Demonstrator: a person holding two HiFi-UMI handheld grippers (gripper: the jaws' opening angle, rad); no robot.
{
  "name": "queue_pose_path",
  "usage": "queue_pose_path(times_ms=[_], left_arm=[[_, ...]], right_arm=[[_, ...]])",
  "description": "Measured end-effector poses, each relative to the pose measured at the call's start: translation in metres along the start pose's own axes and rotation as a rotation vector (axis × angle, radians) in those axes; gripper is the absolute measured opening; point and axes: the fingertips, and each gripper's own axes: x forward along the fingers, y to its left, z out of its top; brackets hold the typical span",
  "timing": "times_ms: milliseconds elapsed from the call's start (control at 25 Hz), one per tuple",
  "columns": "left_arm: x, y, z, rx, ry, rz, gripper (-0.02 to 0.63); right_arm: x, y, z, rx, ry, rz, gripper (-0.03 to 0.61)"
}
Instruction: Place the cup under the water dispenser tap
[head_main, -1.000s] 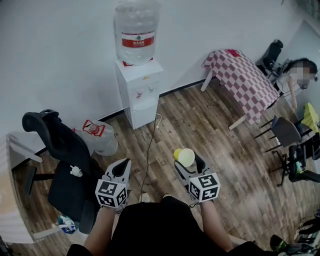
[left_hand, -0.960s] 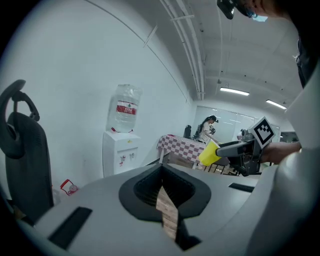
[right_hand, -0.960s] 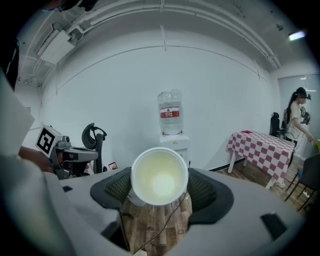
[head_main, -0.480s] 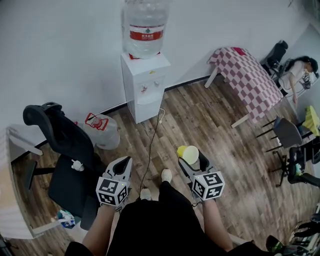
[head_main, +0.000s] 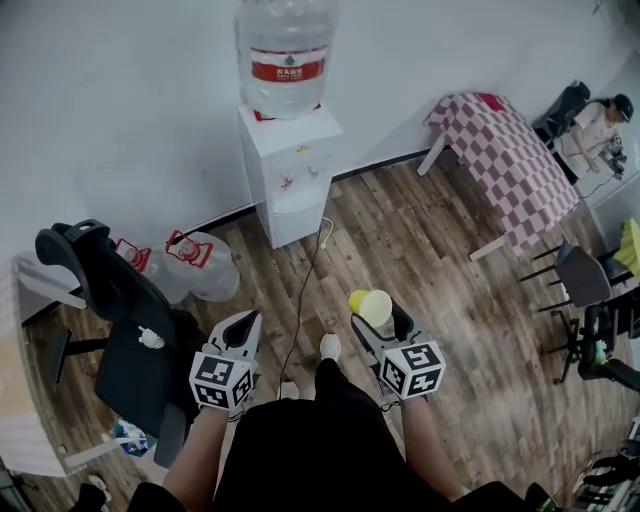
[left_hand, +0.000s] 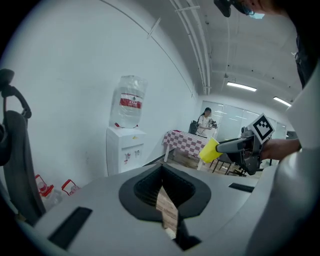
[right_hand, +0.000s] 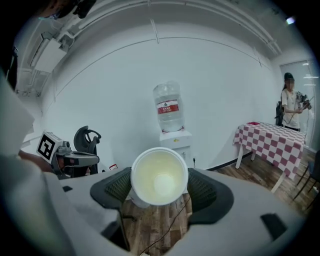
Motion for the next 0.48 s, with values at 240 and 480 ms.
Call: queue_pose_path(times_ms=[240,480], left_arm=[[0.046,0.003,0.035,0.005,-0.010,0.040,0.014],[0.082,0.002,0.056,-0.006,0.000,0.100,0.014]], right_arm=[[0.036,-0.033,0.024,-0.021,0.016,0.062,0.356],[0.069,-0.066,0.044,-0.047,0.035,0.132,0.356]])
